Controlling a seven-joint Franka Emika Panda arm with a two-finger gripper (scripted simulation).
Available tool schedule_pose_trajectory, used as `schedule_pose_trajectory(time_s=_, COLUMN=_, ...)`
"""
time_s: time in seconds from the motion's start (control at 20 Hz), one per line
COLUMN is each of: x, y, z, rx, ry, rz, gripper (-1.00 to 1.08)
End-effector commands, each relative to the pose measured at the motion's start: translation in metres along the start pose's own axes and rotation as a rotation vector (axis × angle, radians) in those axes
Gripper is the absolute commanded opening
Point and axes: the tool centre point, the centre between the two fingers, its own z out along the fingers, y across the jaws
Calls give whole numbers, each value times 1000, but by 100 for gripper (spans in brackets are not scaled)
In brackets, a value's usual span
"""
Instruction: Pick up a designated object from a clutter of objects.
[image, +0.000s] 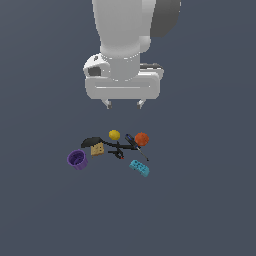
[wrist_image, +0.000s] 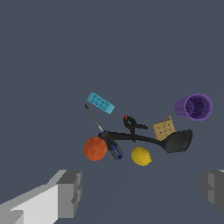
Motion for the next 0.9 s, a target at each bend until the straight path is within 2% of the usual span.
schedule_pose_trajectory(time_s=0.0, x=0, y=0, z=0, rx=0, ry=0, rz=0, gripper=28)
schedule_pose_trajectory(time_s=0.85, x=9, y=18, z=5, rx=-1, ry=3, rz=-13, gripper=28)
